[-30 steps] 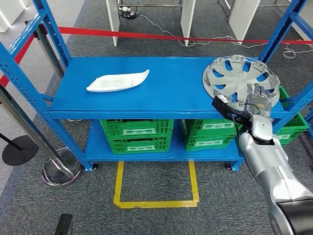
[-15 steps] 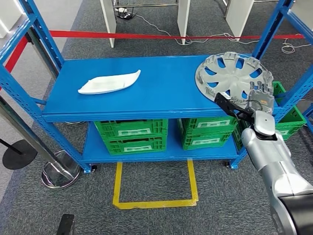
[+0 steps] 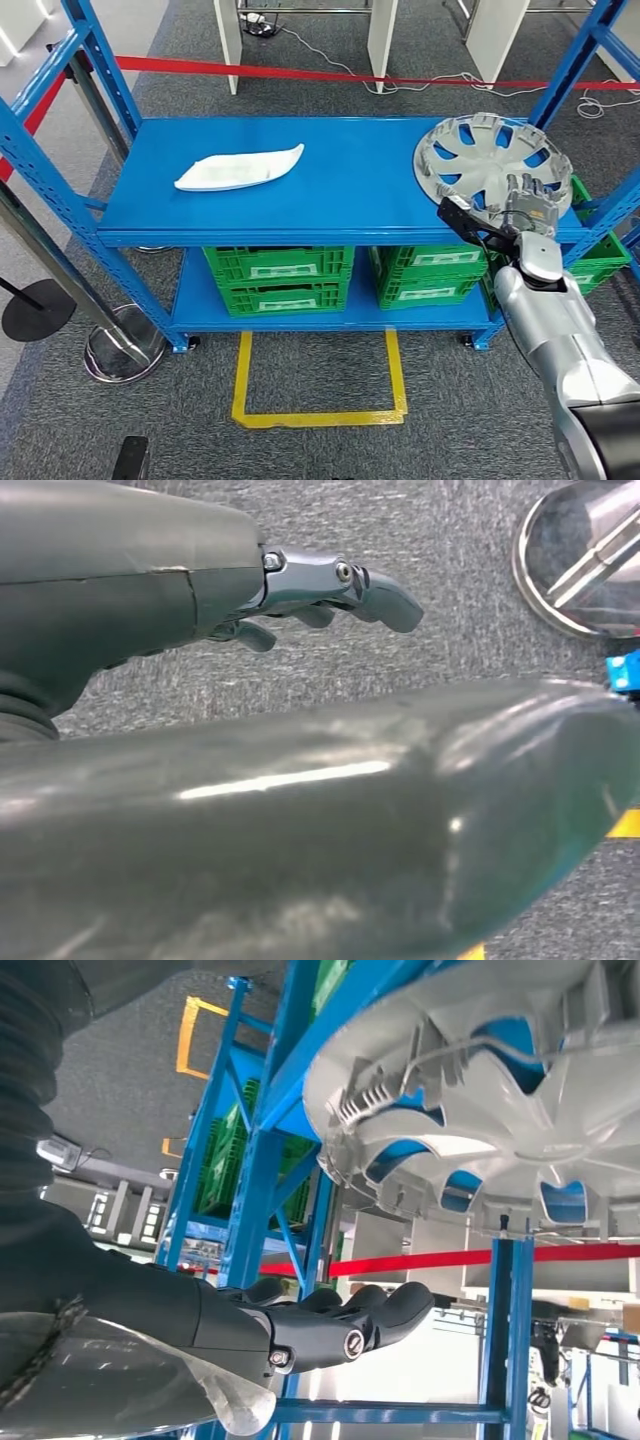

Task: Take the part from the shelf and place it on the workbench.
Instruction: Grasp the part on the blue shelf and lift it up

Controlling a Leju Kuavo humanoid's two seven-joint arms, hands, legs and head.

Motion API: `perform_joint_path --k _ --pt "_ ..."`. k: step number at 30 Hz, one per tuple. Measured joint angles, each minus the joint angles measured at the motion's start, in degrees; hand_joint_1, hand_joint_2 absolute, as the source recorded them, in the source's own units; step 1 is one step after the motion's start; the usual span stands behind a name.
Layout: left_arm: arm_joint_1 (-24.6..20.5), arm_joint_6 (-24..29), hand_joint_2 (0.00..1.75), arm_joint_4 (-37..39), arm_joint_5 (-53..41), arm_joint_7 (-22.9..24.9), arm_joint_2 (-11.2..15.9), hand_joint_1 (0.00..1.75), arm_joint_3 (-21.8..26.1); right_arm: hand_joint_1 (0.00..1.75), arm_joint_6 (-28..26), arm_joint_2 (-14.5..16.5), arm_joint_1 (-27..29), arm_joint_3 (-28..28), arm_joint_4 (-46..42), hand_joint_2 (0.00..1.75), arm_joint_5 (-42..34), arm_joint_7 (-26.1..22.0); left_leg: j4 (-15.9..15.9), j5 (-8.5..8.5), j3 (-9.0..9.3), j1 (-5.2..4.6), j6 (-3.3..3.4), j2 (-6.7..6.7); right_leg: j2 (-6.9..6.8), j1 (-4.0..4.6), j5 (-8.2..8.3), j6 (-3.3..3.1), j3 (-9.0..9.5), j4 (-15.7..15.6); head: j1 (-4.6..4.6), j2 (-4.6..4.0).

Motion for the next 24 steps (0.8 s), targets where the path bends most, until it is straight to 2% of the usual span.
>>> perform_joint_path --k 1,2,5,7,8,9,11,12,13,14,16,17,18,19,22,23,24 --pt "-0.05 0.0 0.0 0.0 0.0 -0.01 0.0 0.0 0.0 0.0 0.01 -0.02 -0.09 0.02 -0.02 1.75 0.01 -0.01 0.15 -0.25 0.12 -0.07 -0.27 -0.01 -0.04 0.07 1.16 -0.09 1.96 -3.62 0.01 -0.01" --pt "-0.09 0.0 0.0 0.0 0.0 -0.01 0.0 0.0 0.0 0.0 0.02 -0.04 -0.14 0.03 -0.04 1.75 0.02 -0.02 0.27 -0.43 0.1 -0.15 -0.55 -0.02 -0.02 0.14 1.6 -0.3 3.23 -5.89 0.01 -0.01" --pt "-0.05 0.0 0.0 0.0 0.0 -0.02 0.03 0.0 0.0 0.0 0.06 -0.07 -0.02 0.07 -0.04 1.75 0.03 0.02 0.39 -0.57 -0.1 -0.3 -1.27 0.0 0.23 0.27 1.26 -1.21 3.72 -6.57 -0.05 0.01" --pt "-0.06 0.0 0.0 0.0 0.0 -0.02 0.08 0.0 -0.01 0.0 0.04 -0.08 -0.02 0.07 -0.09 1.75 0.04 0.03 1.54 -1.48 -0.4 -0.26 -1.83 0.02 0.25 0.08 1.16 -1.88 3.99 -6.68 -0.15 0.01" --pt "-0.09 0.0 0.0 0.0 0.0 -0.03 0.09 0.0 -0.01 0.0 0.03 -0.08 -0.08 0.07 -0.13 1.75 0.05 0.03 3.49 -2.57 -1.24 -0.2 -2.13 0.02 0.22 -0.04 1.08 -2.2 4.22 -6.77 -0.25 0.01" --pt "-0.12 0.0 0.0 0.0 0.0 -0.03 0.09 0.0 -0.02 0.0 0.03 -0.08 -0.12 0.07 -0.15 1.75 0.07 0.02 6.81 -4.09 -2.8 -0.13 -2.36 0.03 0.2 -0.05 0.94 -2.47 4.43 -6.8 -0.33 0.01" --pt "-0.06 -0.02 0.0 0.0 0.0 -0.04 0.05 0.0 -0.02 0.0 0.05 -0.08 -0.06 0.1 -0.16 1.75 0.08 0.02 14.86 -6.88 -7.11 -0.03 -2.59 0.04 0.2 0.05 0.65 -2.81 4.73 -6.79 -0.43 0.01" --pt "0.01 -0.03 0.0 0.0 0.0 -0.03 0.04 0.0 -0.02 0.0 0.07 -0.08 0.05 0.13 -0.16 1.75 0.08 0.02 17.44 -7.15 -8.75 -0.02 -2.57 0.04 0.23 0.12 0.49 -2.9 4.91 -6.78 -0.43 0.01" --pt "0.07 -0.05 0.0 0.0 0.0 -0.03 0.04 0.0 -0.02 0.0 0.08 -0.08 0.14 0.14 -0.16 1.75 0.08 0.0 17.92 -6.33 -9.43 -0.03 -2.45 0.04 0.28 0.2 0.32 -2.93 5.12 -6.77 -0.45 0.01" --pt "0.09 -0.07 0.0 0.0 0.0 -0.03 0.04 0.0 -0.02 0.0 0.08 -0.08 0.2 0.15 -0.16 1.75 0.07 -0.02 15.89 -4.3 -8.93 -0.08 -2.2 0.03 0.34 0.3 0.11 -2.94 5.44 -6.76 -0.43 0.01" --pt "0.06 -0.08 0.0 0.0 0.0 -0.03 0.05 0.0 -0.02 0.0 0.08 -0.08 0.22 0.15 -0.16 1.75 0.04 -0.08 8.16 0.52 -5.83 -0.33 -1.28 0.03 0.42 0.49 -0.4 -2.84 6.22 -6.8 -0.42 0.01" --pt "0.01 -0.09 0.0 0.0 -0.01 -0.03 0.07 0.0 -0.03 0.0 0.09 -0.08 0.17 0.15 -0.16 1.75 0.02 -0.13 4.5 2.01 -4.22 -0.49 -0.81 0.03 0.47 0.61 -0.66 -2.7 6.5 -6.82 -0.37 0.01" --pt "-0.05 -0.09 0.0 0.0 -0.01 -0.04 0.09 0.0 -0.04 0.0 0.11 -0.08 0.12 0.15 -0.16 1.75 0.0 -0.16 2.27 2.47 -3.2 -0.63 -0.5 0.04 0.47 0.66 -0.82 -2.46 6.6 -6.88 -0.34 0.01" --pt "-0.09 -0.09 0.0 0.0 -0.02 -0.04 0.11 0.0 -0.05 0.0 0.13 -0.08 0.11 0.15 -0.15 1.75 -0.02 -0.19 1.32 2.19 -2.75 -0.75 -0.32 0.05 0.46 0.66 -0.92 -2.18 6.6 -6.96 -0.28 0.01" --pt "-0.12 -0.07 0.0 0.0 0.0 -0.04 0.08 0.0 -0.06 0.0 0.14 -0.09 0.12 0.15 -0.21 1.75 -0.08 -0.22 0.02 2.09 -2.14 -0.53 0.02 0.05 0.38 0.55 -1.44 -1.15 6.25 -6.87 -0.21 0.01" --pt "-0.16 -0.03 0.0 0.0 0.03 -0.04 0.09 0.0 -0.06 0.0 0.14 -0.1 0.0 0.15 -0.23 1.75 -0.11 -0.23 -0.36 2.18 -1.87 -0.37 0.22 0.06 0.36 0.52 -2.23 -0.87 5.6 -5.64 -0.13 0.01" --pt "-0.23 0.0 0.0 0.0 0.05 -0.04 0.1 0.0 -0.07 0.0 0.2 -0.13 -0.13 0.14 -0.25 1.75 -0.15 -0.29 -0.62 2.19 -1.62 -0.24 0.4 0.07 0.34 0.42 -3.52 -0.65 4.23 -3.1 -0.02 0.0"
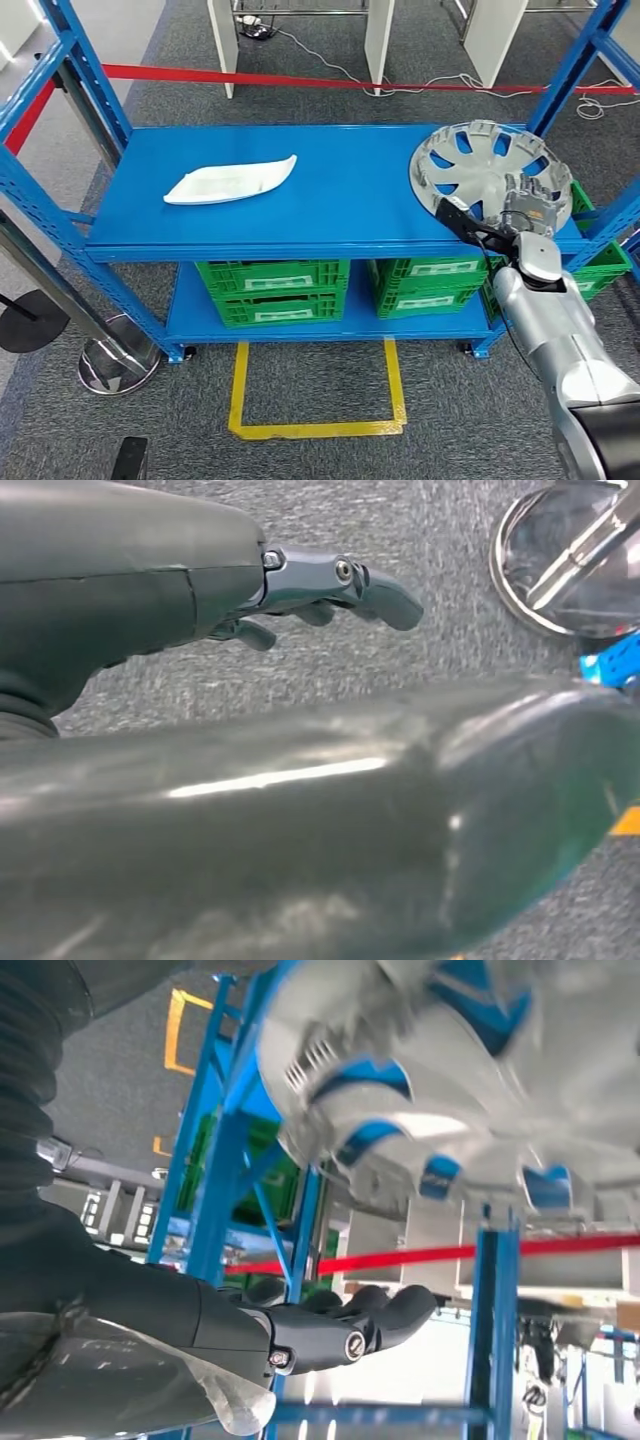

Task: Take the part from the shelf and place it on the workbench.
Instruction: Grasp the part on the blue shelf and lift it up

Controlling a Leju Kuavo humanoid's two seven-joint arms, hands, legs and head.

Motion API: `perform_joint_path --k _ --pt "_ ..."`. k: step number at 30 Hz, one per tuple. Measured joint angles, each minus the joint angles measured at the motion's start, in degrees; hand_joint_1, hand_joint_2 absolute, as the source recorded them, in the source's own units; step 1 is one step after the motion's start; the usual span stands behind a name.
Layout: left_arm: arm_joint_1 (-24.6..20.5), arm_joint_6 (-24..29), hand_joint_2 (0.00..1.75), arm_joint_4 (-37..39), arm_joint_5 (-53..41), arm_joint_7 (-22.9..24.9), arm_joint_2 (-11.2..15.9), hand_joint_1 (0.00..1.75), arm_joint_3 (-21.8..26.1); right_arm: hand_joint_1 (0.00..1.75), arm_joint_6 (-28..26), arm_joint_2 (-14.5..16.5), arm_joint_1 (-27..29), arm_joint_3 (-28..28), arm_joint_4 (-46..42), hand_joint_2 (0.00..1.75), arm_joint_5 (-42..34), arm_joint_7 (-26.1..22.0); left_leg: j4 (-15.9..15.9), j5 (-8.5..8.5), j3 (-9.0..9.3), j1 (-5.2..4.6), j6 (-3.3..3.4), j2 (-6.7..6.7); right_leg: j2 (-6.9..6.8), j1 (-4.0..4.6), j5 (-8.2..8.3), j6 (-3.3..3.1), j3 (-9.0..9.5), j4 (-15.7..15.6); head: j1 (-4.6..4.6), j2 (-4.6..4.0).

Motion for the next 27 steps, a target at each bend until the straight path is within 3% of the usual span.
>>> perform_joint_path --k 2,3,4,5,7,9,12,14,15,17,18,19,20,23,25,27 --pt "-0.08 0.04 0.0 0.0 0.04 -0.01 0.02 0.0 0.0 0.0 0.4 -0.03 -0.05 0.0 0.05 1.75 -0.12 -0.29 -0.02 -0.24 0.14 -0.03 0.27 0.0 -0.02 -0.2 -2.95 0.44 -4.24 7.74 0.1 0.0" --pt "-0.06 0.03 0.0 0.0 0.04 -0.01 -0.01 0.0 0.0 0.0 0.66 -0.04 0.11 0.01 0.1 1.75 -0.17 -0.49 0.01 -0.39 0.21 -0.03 0.33 -0.01 -0.03 -0.32 -3.59 0.65 -6.24 10.84 0.12 0.0" --pt "-0.02 0.03 0.0 0.0 0.04 -0.01 -0.04 0.0 0.0 0.0 0.87 -0.04 0.28 0.01 0.15 1.75 -0.21 -0.65 0.04 -0.55 0.35 -0.02 0.29 -0.02 -0.05 -0.43 -3.12 0.83 -7.35 11.99 0.12 0.01" --pt "0.01 0.02 0.0 0.0 0.04 -0.01 -0.06 0.0 0.0 0.0 0.98 -0.04 0.38 0.02 0.19 1.75 -0.23 -0.75 0.1 -0.76 0.56 0.01 0.19 -0.03 -0.08 -0.55 -1.43 0.95 -7.2 10.68 0.13 0.01" --pt "0.02 0.01 0.0 0.0 0.04 -0.01 -0.07 0.0 0.0 0.0 1.02 -0.08 0.32 0.01 0.2 1.75 -0.24 -0.81 0.31 -1.37 1.15 0.02 -0.23 -0.07 -0.25 -0.77 3.23 1.05 -4.12 3.26 0.1 0.01" --pt "-0.05 0.01 0.0 0.0 0.05 -0.02 -0.05 0.0 0.0 0.0 1.08 -0.13 0.11 0.02 0.22 1.75 -0.25 -0.86 0.72 -1.86 1.28 -0.15 -0.79 -0.11 -0.32 -0.7 5.3 0.77 -1.14 -2.61 0.11 0.01" --pt "-0.04 0.02 0.0 0.0 0.11 -0.02 -0.04 0.0 0.0 0.0 1.26 -0.14 0.05 0.03 0.23 1.75 -0.27 -0.89 0.85 -2.09 1.14 -0.25 -1.52 -0.09 -0.21 -0.54 4.96 -0.23 -0.4 -3.61 0.02 0.01" --pt "-0.06 0.01 0.0 0.0 0.15 -0.03 0.01 0.0 0.0 0.0 1.39 -0.15 -0.04 0.03 0.22 1.75 -0.27 -0.91 2.36 -3.32 0.68 -0.17 -2.14 -0.05 -0.23 -0.76 4.91 -0.95 -0.1 -3.81 -0.12 0.01" --pt "-0.09 -0.03 0.0 0.0 0.17 -0.05 0.03 0.0 0.0 0.0 1.44 -0.15 -0.12 0.04 0.22 1.75 -0.27 -0.93 4.71 -4.71 -0.31 -0.09 -2.46 -0.05 -0.27 -0.9 4.89 -1.27 0.09 -3.92 -0.22 0.01" --pt "-0.08 -0.13 0.0 0.0 0.29 -0.15 0.01 0.0 0.0 0.0 1.65 -0.15 -0.15 0.06 0.22 1.75 -0.27 -0.96 12.58 -8.26 -4.03 0.08 -2.85 -0.04 -0.34 -0.91 4.76 -1.6 0.24 -3.92 -0.39 0.0" --pt "-0.04 -0.17 0.0 0.0 0.39 -0.21 0.01 0.0 0.0 0.0 1.79 -0.15 -0.09 0.07 0.23 1.75 -0.27 -0.98 16.24 -9.42 -5.93 0.14 -2.93 -0.04 -0.34 -0.89 4.69 -1.67 0.29 -3.91 -0.37 0.0" --pt "0.01 -0.2 0.0 0.0 0.48 -0.25 0.02 0.0 0.0 0.0 1.93 -0.15 -0.02 0.08 0.23 1.75 -0.28 -1.0 18.19 -9.45 -7.08 0.15 -2.94 -0.04 -0.32 -0.88 4.62 -1.69 0.37 -3.9 -0.37 -0.01" --pt "0.04 -0.21 0.0 0.0 0.57 -0.28 0.04 0.0 0.0 0.0 2.02 -0.15 0.05 0.09 0.24 1.75 -0.28 -1.02 17.81 -8.27 -7.16 0.15 -2.86 -0.04 -0.29 -0.87 4.53 -1.68 0.5 -3.89 -0.37 -0.01" --pt "0.02 -0.22 0.0 0.0 0.63 -0.28 0.12 0.0 0.0 0.0 2.08 -0.15 0.07 0.1 0.23 1.75 -0.28 -1.12 6.78 -1.78 -2.57 0.05 -2.18 -0.04 -0.18 -0.75 4.1 -1.28 1.07 -3.82 -0.37 0.0" --pt "-0.02 -0.21 0.0 0.0 0.66 -0.28 0.12 0.0 -0.01 0.0 2.35 -0.15 0.03 0.11 0.23 1.75 -0.3 -1.17 2.06 -0.57 -0.56 -0.09 -1.78 -0.04 -0.14 -0.54 3.91 -0.76 1.02 -3.76 -0.3 0.0" --pt "0.01 -0.19 0.0 0.0 0.74 -0.28 0.09 0.0 -0.02 0.0 2.87 -0.14 0.03 0.17 0.24 1.75 -0.36 -1.2 1.33 -0.92 -0.36 -0.16 -1.41 -0.07 -0.15 -0.52 3.94 -0.15 0.9 -3.91 -0.27 0.01"
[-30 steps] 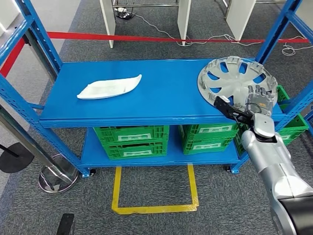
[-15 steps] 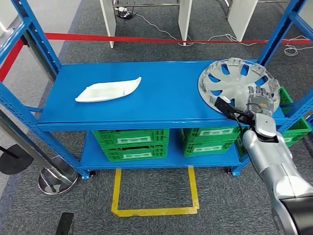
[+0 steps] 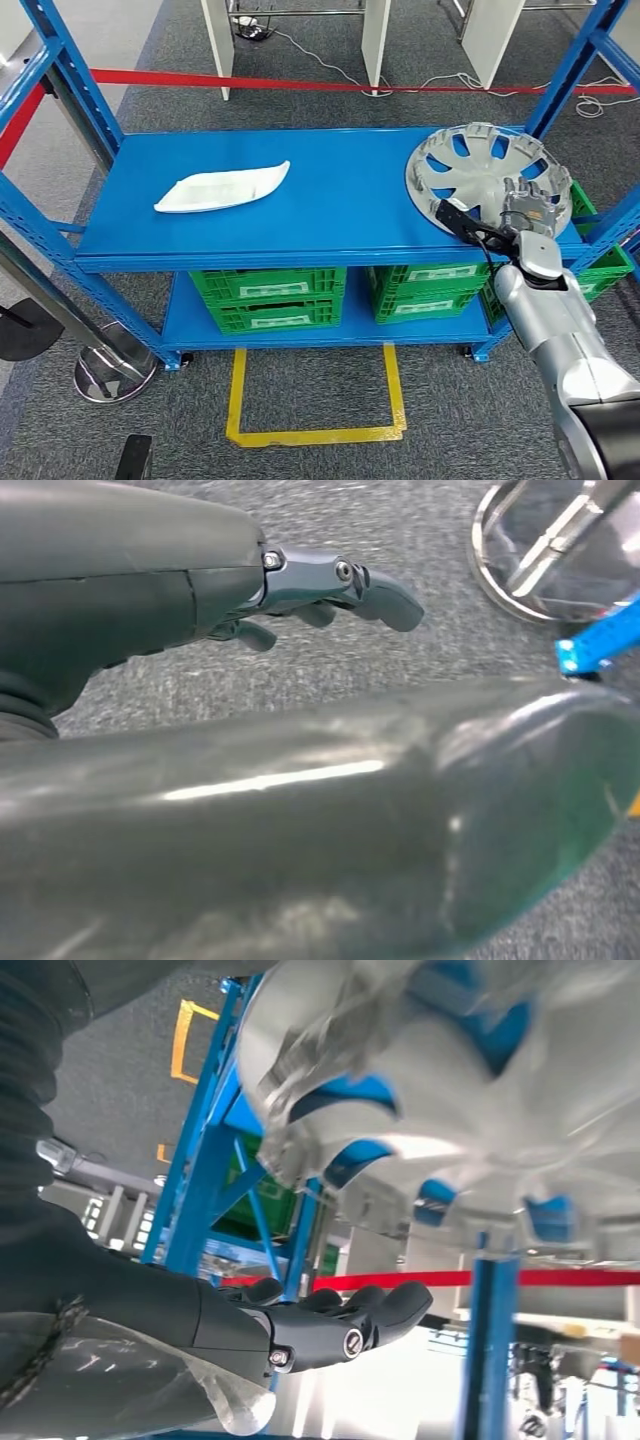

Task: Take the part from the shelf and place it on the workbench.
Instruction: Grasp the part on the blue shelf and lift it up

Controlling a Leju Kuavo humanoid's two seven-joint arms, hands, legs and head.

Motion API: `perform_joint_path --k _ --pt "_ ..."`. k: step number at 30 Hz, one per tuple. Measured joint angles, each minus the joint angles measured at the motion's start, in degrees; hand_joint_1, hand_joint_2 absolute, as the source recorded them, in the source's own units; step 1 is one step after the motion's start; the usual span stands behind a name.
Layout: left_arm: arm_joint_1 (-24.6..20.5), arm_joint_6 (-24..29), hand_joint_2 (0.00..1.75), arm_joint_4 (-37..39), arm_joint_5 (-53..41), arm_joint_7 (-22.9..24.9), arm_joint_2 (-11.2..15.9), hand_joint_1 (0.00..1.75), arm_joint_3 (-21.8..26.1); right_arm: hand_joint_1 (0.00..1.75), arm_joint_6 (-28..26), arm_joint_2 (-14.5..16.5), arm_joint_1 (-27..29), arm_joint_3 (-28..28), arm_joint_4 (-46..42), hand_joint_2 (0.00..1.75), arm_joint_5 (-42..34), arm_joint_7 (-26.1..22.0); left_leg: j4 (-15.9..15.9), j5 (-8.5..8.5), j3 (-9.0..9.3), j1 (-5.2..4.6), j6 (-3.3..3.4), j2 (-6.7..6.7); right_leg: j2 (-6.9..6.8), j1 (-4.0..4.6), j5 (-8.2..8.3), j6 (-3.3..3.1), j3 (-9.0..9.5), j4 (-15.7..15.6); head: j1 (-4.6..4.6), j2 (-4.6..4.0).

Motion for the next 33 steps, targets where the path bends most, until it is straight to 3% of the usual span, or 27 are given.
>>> perform_joint_path --k 2,3,6,7,8,9,11,13,16,18,21,22,23,24,27,29,31,33 --pt "0.02 0.02 0.0 0.0 0.06 0.0 -0.03 0.0 0.0 0.0 0.32 0.0 -0.05 0.09 0.0 1.75 -0.05 -0.03 -0.34 0.19 0.11 0.18 0.61 -0.01 -0.08 -0.13 -0.87 0.59 -0.58 0.9 0.04 0.0" --pt "0.0 0.04 0.0 0.0 0.06 0.0 -0.01 0.0 0.01 0.0 0.36 -0.01 -0.12 0.12 0.0 1.75 -0.07 -0.04 -0.52 0.29 0.19 0.3 0.89 0.0 -0.1 -0.17 -2.05 0.81 -1.53 2.79 0.12 0.0" --pt "0.02 0.08 0.0 0.0 0.06 0.0 0.08 0.0 0.02 0.0 0.45 -0.01 -0.02 0.17 0.11 1.75 -0.08 -0.04 -0.56 0.23 0.25 0.29 1.32 0.0 -0.12 -0.22 -6.98 1.22 -7.15 14.1 0.23 0.0" --pt "0.05 0.07 0.0 0.0 0.06 0.0 0.05 0.0 0.02 0.0 0.49 -0.01 0.12 0.19 0.19 1.75 -0.09 -0.04 -0.55 0.19 0.28 0.25 1.38 -0.01 -0.13 -0.22 -7.5 1.28 -8.64 16.75 0.24 0.0" --pt "0.08 0.07 0.0 0.0 0.06 0.0 0.03 0.0 0.02 0.0 0.53 -0.01 0.23 0.21 0.27 1.75 -0.11 -0.04 -0.53 0.15 0.32 0.24 1.41 -0.02 -0.13 -0.22 -6.98 1.28 -9.21 17.39 0.26 0.0" --pt "0.08 0.06 0.0 0.0 0.06 0.0 0.01 0.0 0.02 0.0 0.65 -0.01 0.23 0.24 0.32 1.75 -0.13 -0.04 -0.51 0.08 0.42 0.24 1.38 -0.03 -0.14 -0.22 -5.21 1.19 -8.36 15.2 0.26 0.0" --pt "0.07 0.07 0.0 0.0 0.06 0.01 0.0 0.0 0.01 0.0 1.18 -0.01 -0.03 0.25 0.37 1.75 -0.19 -0.05 -0.42 -0.14 0.67 0.18 1.14 -0.05 -0.17 -0.17 -0.96 0.88 -4.45 6.89 0.25 -0.01" --pt "0.02 0.07 0.0 0.0 0.12 0.04 0.0 0.0 0.0 0.0 2.27 -0.01 -0.47 0.32 0.51 1.75 -0.28 -0.14 -0.25 -0.28 0.61 0.0 0.65 -0.07 -0.18 0.0 0.78 0.49 -1.36 1.06 0.2 -0.01" --pt "0.06 0.07 0.0 -0.01 0.34 0.12 0.01 0.0 0.01 0.0 4.13 -0.01 -0.78 0.52 1.09 1.75 -0.63 -0.39 -0.22 -0.27 0.44 0.0 -0.18 -0.08 -0.17 0.14 0.78 -0.29 -0.72 0.01 0.17 -0.01" --pt "0.06 0.08 0.0 -0.01 0.41 0.18 0.05 0.0 0.01 0.0 5.17 0.01 -1.05 0.78 1.53 1.75 -1.07 -0.83 1.54 -1.65 -0.22 0.08 -0.88 -0.05 -0.25 -0.09 0.96 -0.95 -0.56 -0.29 0.06 -0.01" --pt "0.14 0.08 0.0 0.0 0.44 0.2 0.03 0.0 0.0 0.0 6.43 0.01 -1.42 1.55 2.26 1.75 -1.94 -1.9 12.12 -6.83 -4.91 0.33 -1.7 -0.01 -0.32 -0.21 0.94 -1.42 -0.44 -0.37 -0.08 0.0" --pt "0.22 0.08 0.0 0.0 0.45 0.21 0.02 0.0 0.0 0.0 6.73 0.02 -1.42 1.83 2.54 1.75 -2.15 -2.16 15.22 -7.78 -6.37 0.38 -1.8 -0.01 -0.32 -0.19 0.91 -1.46 -0.42 -0.35 -0.07 0.0" --pt "0.28 0.07 0.0 0.0 0.45 0.21 0.01 0.0 0.0 0.0 6.93 0.02 -1.41 2.05 2.78 1.75 -2.28 -2.32 16.41 -7.64 -6.97 0.39 -1.82 -0.01 -0.31 -0.19 0.88 -1.47 -0.39 -0.33 -0.08 0.0" --pt "0.33 0.06 0.0 0.0 0.45 0.22 0.01 0.0 0.0 0.0 7.08 0.03 -1.43 2.24 2.99 1.75 -2.36 -2.43 15.26 -6.41 -6.49 0.4 -1.75 -0.01 -0.29 -0.19 0.85 -1.46 -0.33 -0.3 -0.08 0.0" --pt "0.3 0.02 0.0 0.0 0.43 0.21 0.03 0.0 -0.07 0.0 7.28 0.03 -1.81 2.61 3.37 1.75 -2.44 -2.54 3.92 -0.86 -1.23 0.33 -1.13 -0.01 -0.22 -0.07 0.6 -1.11 -0.08 -0.18 -0.08 0.0" --pt "0.27 -0.01 0.0 0.0 0.39 0.21 0.02 0.0 -0.2 0.0 7.38 0.02 -2.2 2.81 3.69 1.75 -2.56 -2.54 0.12 -0.17 0.51 0.17 -0.67 -0.02 -0.19 0.12 0.52 -0.61 -0.2 -0.12 -0.02 0.0" --pt "0.27 -0.03 0.0 0.0 0.37 0.27 -0.02 0.0 -0.33 0.0 7.53 0.02 -2.41 3.07 4.15 1.75 -2.7 -2.54 -0.28 -0.29 0.62 0.11 -0.07 -0.04 -0.22 0.11 0.56 0.03 -0.26 -0.3 0.02 -0.01" --pt "0.26 -0.01 0.0 0.0 0.33 0.32 -0.04 0.0 -0.43 0.0 7.62 0.01 -2.62 3.34 4.55 1.75 -2.76 -2.54 -0.7 -0.06 0.78 0.26 0.69 -0.04 -0.26 -0.01 -0.49 0.58 -1.07 1.01 0.08 -0.01"
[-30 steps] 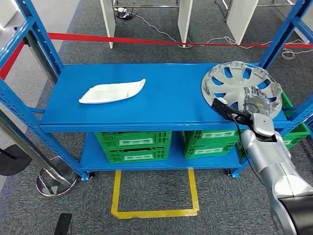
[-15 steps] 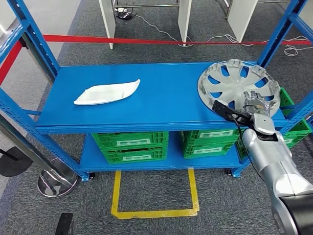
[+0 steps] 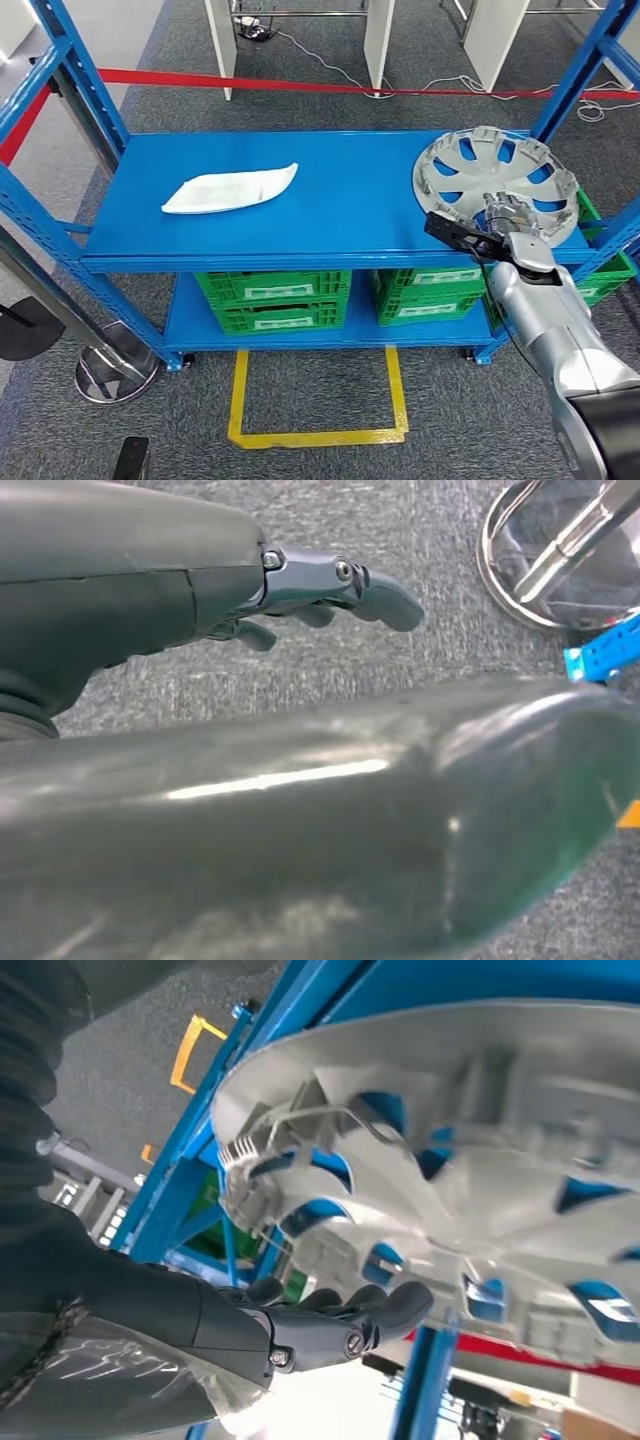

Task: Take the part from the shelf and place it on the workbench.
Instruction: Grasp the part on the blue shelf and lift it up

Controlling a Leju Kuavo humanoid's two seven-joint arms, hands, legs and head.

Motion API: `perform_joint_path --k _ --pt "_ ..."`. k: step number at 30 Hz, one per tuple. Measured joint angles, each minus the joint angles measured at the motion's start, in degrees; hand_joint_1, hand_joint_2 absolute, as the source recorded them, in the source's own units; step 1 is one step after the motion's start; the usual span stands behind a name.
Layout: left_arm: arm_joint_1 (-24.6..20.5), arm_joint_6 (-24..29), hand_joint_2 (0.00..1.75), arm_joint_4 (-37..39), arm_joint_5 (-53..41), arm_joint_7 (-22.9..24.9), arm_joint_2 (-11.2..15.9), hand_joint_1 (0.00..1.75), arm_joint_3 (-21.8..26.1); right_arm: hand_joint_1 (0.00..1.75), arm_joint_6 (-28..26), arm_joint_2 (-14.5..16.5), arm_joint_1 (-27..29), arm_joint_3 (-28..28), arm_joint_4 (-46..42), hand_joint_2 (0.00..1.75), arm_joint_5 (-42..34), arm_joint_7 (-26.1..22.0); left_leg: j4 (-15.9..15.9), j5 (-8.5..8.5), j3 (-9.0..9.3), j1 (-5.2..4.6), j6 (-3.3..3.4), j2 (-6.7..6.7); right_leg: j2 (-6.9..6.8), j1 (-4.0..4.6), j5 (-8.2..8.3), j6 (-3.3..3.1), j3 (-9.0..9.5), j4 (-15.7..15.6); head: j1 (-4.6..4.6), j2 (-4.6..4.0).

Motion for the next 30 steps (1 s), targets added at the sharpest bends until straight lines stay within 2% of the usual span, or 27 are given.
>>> perform_joint_path --k 1,3,4,5,6,7,8,9,10,11,14,15,17,19,20,21,22,24,25,27,30 --pt "-0.04 0.02 0.0 0.0 -0.02 0.01 0.01 0.0 -0.04 0.0 0.04 -0.01 -0.17 0.09 0.21 1.75 -0.02 0.0 -0.17 0.09 0.08 0.11 0.29 0.02 0.01 -0.04 -1.29 0.18 -1.2 2.31 0.05 0.01" --pt "-0.07 0.05 0.0 0.0 -0.03 0.03 0.06 0.0 -0.15 0.0 0.42 -0.02 -0.39 0.24 0.76 1.75 -0.1 -0.08 -0.18 0.04 0.1 0.1 0.61 0.04 0.03 -0.07 -4.72 0.41 -5.09 10.13 0.13 0.01" --pt "-0.04 0.05 0.0 0.0 -0.03 0.04 0.04 0.0 -0.22 0.0 0.68 -0.02 -0.38 0.32 1.08 1.75 -0.16 -0.17 -0.17 0.0 0.12 0.08 0.67 0.04 0.03 -0.08 -5.81 0.5 -6.96 13.66 0.1 0.01" --pt "0.0 0.04 0.0 0.0 -0.03 0.05 0.01 0.0 -0.29 0.0 0.92 -0.02 -0.34 0.42 1.37 1.75 -0.23 -0.26 -0.15 -0.05 0.17 0.06 0.71 0.03 0.03 -0.07 -5.94 0.55 -8.11 15.57 0.11 0.01" --pt "0.03 0.04 0.0 0.0 -0.03 0.05 -0.01 0.0 -0.35 0.0 1.05 -0.02 -0.36 0.54 1.62 1.75 -0.29 -0.32 -0.12 -0.12 0.25 0.05 0.72 0.02 0.02 -0.07 -4.89 0.52 -8.11 15.05 0.13 0.01" --pt "0.04 0.04 0.0 0.0 -0.03 0.05 -0.03 0.0 -0.38 0.0 1.08 -0.02 -0.42 0.64 1.79 1.75 -0.34 -0.35 -0.08 -0.24 0.4 0.05 0.67 0.01 0.0 -0.08 -2.91 0.44 -6.94 12.24 0.13 0.01" --pt "0.04 0.04 0.0 0.0 -0.03 0.05 -0.04 0.0 -0.4 0.0 1.09 -0.02 -0.55 0.74 1.91 1.75 -0.37 -0.35 -0.04 -0.41 0.58 0.04 0.54 0.0 -0.02 -0.08 -0.63 0.29 -5.0 8.05 0.13 0.01" --pt "0.01 0.04 0.0 0.0 -0.03 0.05 -0.04 0.0 -0.41 0.0 1.09 -0.02 -0.72 0.82 2.01 1.75 -0.39 -0.36 0.08 -0.62 0.68 -0.07 0.33 -0.01 -0.03 0.0 0.96 0.13 -2.88 4.04 0.11 0.01" --pt "-0.01 0.04 0.0 0.0 -0.03 0.06 -0.04 0.0 -0.42 0.0 1.09 -0.02 -0.86 0.89 2.08 1.75 -0.4 -0.38 0.21 -0.78 0.68 -0.19 0.11 -0.02 -0.05 0.06 1.84 -0.05 -1.26 1.04 0.08 0.01" --pt "-0.01 0.04 0.0 0.0 -0.03 0.07 -0.04 0.0 -0.42 0.0 1.1 -0.03 -0.93 0.96 2.16 1.75 -0.41 -0.39 0.3 -0.87 0.63 -0.29 -0.14 -0.02 -0.02 0.15 1.98 -0.23 -0.37 -0.52 0.05 0.01" --pt "0.04 0.04 0.0 -0.01 -0.08 0.09 -0.01 0.0 -0.43 0.0 1.17 -0.04 -0.9 1.09 2.42 1.75 -0.46 -0.41 0.51 -1.15 0.57 -0.29 -0.98 0.01 0.08 0.13 1.66 -1.01 0.0 -1.06 0.02 0.01" --pt "0.02 0.04 0.0 -0.01 -0.15 0.1 0.01 0.0 -0.44 0.0 1.22 -0.03 -0.95 1.12 2.49 1.75 -0.47 -0.41 1.37 -1.84 0.26 -0.25 -1.32 0.03 0.07 0.01 1.66 -1.37 0.13 -1.15 -0.09 0.01" --pt "0.0 0.04 0.0 -0.01 -0.33 0.19 0.02 0.0 -0.48 0.0 1.44 -0.02 -1.06 1.19 2.57 1.75 -0.5 -0.43 6.48 -4.7 -1.99 -0.06 -1.95 0.05 0.01 -0.19 1.61 -1.93 0.38 -1.32 -0.29 0.01" --pt "0.04 0.04 0.0 0.0 -0.43 0.25 -0.03 0.0 -0.52 0.0 1.74 -0.02 -1.07 1.32 2.77 1.75 -0.58 -0.44 14.16 -7.72 -5.78 0.11 -2.28 0.05 0.0 -0.18 1.47 -2.18 0.46 -1.28 -0.38 0.01" --pt "0.06 0.04 0.0 0.0 -0.45 0.26 -0.04 0.0 -0.55 0.0 1.86 -0.02 -1.04 1.4 2.9 1.75 -0.63 -0.44 16.46 -8.05 -7.05 0.16 -2.35 0.05 0.02 -0.17 1.39 -2.21 0.52 -1.26 -0.37 0.01" --pt "0.07 0.04 0.0 0.0 -0.45 0.27 -0.04 0.0 -0.61 0.0 1.9 -0.02 -1.01 1.48 3.03 1.75 -0.69 -0.43 16.59 -7.19 -7.33 0.18 -2.34 0.06 0.05 -0.17 1.3 -2.21 0.62 -1.22 -0.38 0.01" --pt "0.07 0.04 0.0 0.0 -0.45 0.27 -0.03 0.0 -0.68 0.0 1.91 -0.02 -1.0 1.54 3.12 1.75 -0.75 -0.41 14.46 -5.34 -6.54 0.19 -2.25 0.06 0.08 -0.18 1.18 -2.15 0.79 -1.18 -0.38 0.0" --pt "0.04 0.04 0.0 0.0 -0.45 0.28 0.0 0.0 -0.82 0.0 1.89 -0.02 -1.01 1.62 3.22 1.75 -0.88 -0.36 6.96 -1.12 -3.29 0.13 -1.86 0.05 0.12 -0.09 0.82 -1.83 1.18 -1.04 -0.39 0.0" --pt "0.01 0.04 0.0 0.0 -0.45 0.28 0.01 0.0 -0.86 0.0 1.89 -0.02 -1.05 1.65 3.26 1.75 -0.95 -0.33 3.76 -0.06 -1.89 0.07 -1.6 0.05 0.14 0.02 0.66 -1.59 1.23 -0.95 -0.38 0.0" --pt "0.0 0.04 0.0 0.0 -0.46 0.31 0.01 0.0 -0.92 0.0 1.9 -0.03 -1.09 1.71 3.38 1.75 -1.05 -0.32 1.23 0.01 -0.82 -0.09 -1.14 0.02 0.13 0.2 0.57 -1.03 1.12 -0.95 -0.32 0.01" --pt "-0.01 0.06 0.0 0.0 -0.45 0.32 -0.1 0.0 -0.96 0.0 1.88 -0.03 -1.16 1.86 3.48 1.75 -1.09 -0.33 0.56 0.08 -0.65 0.06 -0.23 0.0 0.07 0.05 -0.05 -0.2 0.57 -0.42 -0.26 0.01"
